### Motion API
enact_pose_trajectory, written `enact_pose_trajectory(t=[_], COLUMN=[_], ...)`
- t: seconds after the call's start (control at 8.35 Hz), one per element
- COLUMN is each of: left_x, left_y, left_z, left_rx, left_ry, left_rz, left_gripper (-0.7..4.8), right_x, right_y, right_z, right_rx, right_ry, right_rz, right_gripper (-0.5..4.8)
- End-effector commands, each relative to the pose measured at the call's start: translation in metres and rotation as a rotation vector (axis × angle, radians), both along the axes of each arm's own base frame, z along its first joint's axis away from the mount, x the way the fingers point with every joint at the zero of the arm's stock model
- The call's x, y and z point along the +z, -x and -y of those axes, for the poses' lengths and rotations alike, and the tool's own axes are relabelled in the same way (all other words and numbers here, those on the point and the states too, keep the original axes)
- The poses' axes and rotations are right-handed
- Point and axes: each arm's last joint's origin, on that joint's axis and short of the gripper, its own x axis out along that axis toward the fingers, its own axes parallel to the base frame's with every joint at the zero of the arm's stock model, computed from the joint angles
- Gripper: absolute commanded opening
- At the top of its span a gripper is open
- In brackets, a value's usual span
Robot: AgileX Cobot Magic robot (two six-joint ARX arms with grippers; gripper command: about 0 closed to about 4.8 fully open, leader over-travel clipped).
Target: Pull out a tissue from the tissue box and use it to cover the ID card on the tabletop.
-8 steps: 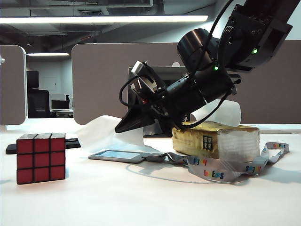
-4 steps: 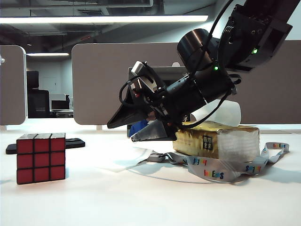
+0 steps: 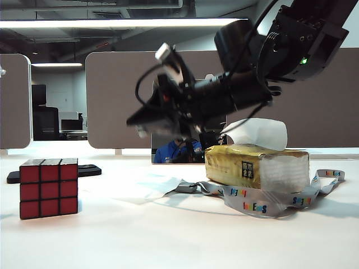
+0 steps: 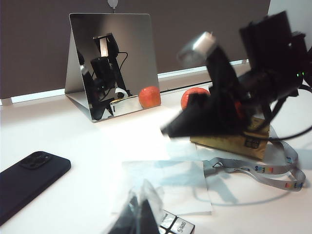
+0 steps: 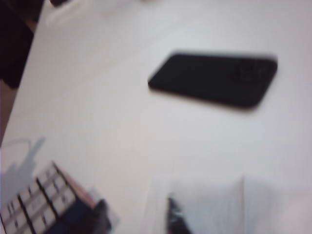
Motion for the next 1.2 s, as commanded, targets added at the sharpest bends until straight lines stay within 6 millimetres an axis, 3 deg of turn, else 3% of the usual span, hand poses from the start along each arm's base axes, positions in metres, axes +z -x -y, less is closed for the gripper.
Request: enact_pose_trajectory(t=[0.12,0.48,0.84,0.96,1.08,1.2], left_x=[0.002,0.002,0.002,0.002,0.002,0.002], left_y=[-0.001,-0.002,-0.002,-0.002,-0.002,-0.003], left_z=[-0.002,-0.003,-0.003,-0.003,-0.003,-0.005], left_rx=[0.069,0.128,0.138,0.138,0.138,0.216], left_ry=[0.003,0.006,0.008,0.009,0.009,0.035], left_rz=[0.016,0.016,0.014,0.014,0.014,0.0], left_gripper=[-0.06,-0.06,-0.06,-0.06,-0.06,-0.06], right_x=[0.058,0.087,0.121,0.156,0.173,0.187], right_y=[-0.007,-0.012,-0.002,0.022,0.043,0.106], right_z=[0.007,0.036,0.093,0.141,0.165,0.208], right_rx=[-0.261,-0.396,-0.482,-0.591,-0.643,-0.791], right_ry=[-0.219,-0.199,0.08,0.13,0.189,0.208], right_rz=[0.352,0.468,0.529,0.496,0.507,0.544], right_gripper=[-0.06,-0.06,-0.06,-0.06,-0.06,-0.06])
